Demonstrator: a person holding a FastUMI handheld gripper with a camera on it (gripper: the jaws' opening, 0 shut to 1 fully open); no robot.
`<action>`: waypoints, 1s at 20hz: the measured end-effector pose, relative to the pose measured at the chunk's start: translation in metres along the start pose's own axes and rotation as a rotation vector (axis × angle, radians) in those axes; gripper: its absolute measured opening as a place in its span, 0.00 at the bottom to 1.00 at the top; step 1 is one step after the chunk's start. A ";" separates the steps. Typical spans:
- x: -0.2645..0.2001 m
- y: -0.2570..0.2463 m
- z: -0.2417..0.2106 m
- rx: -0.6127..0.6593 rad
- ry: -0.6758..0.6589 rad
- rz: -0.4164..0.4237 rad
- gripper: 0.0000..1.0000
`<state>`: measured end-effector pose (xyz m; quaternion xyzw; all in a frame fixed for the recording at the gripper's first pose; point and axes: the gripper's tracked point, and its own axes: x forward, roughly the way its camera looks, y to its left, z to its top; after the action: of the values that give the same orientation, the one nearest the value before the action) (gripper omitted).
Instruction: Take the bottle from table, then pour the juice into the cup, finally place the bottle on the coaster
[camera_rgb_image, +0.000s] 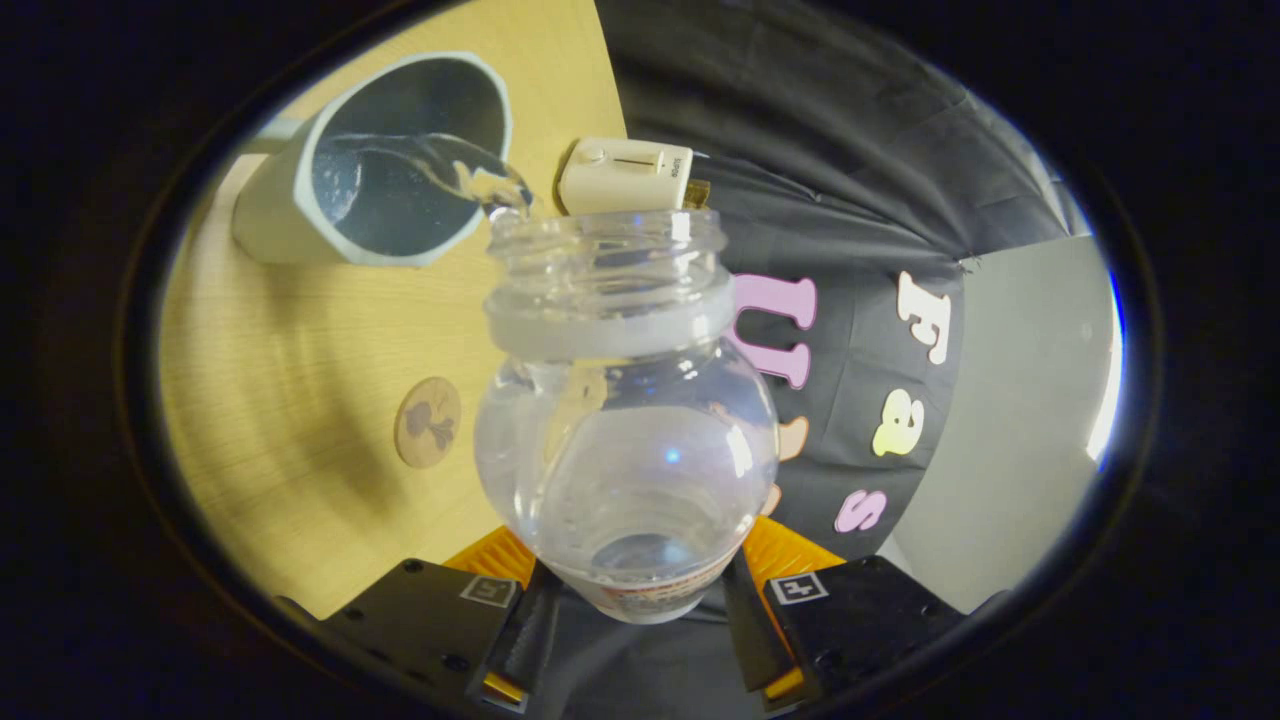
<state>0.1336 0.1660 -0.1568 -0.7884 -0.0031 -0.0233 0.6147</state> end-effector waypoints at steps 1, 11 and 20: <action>0.000 -0.001 0.000 -0.005 -0.002 -0.002 0.77; -0.001 -0.004 0.008 -0.076 -0.031 -0.004 0.77; 0.001 -0.021 0.019 -0.113 -0.065 -0.033 0.77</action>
<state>0.1347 0.1895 -0.1411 -0.8221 -0.0348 -0.0081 0.5682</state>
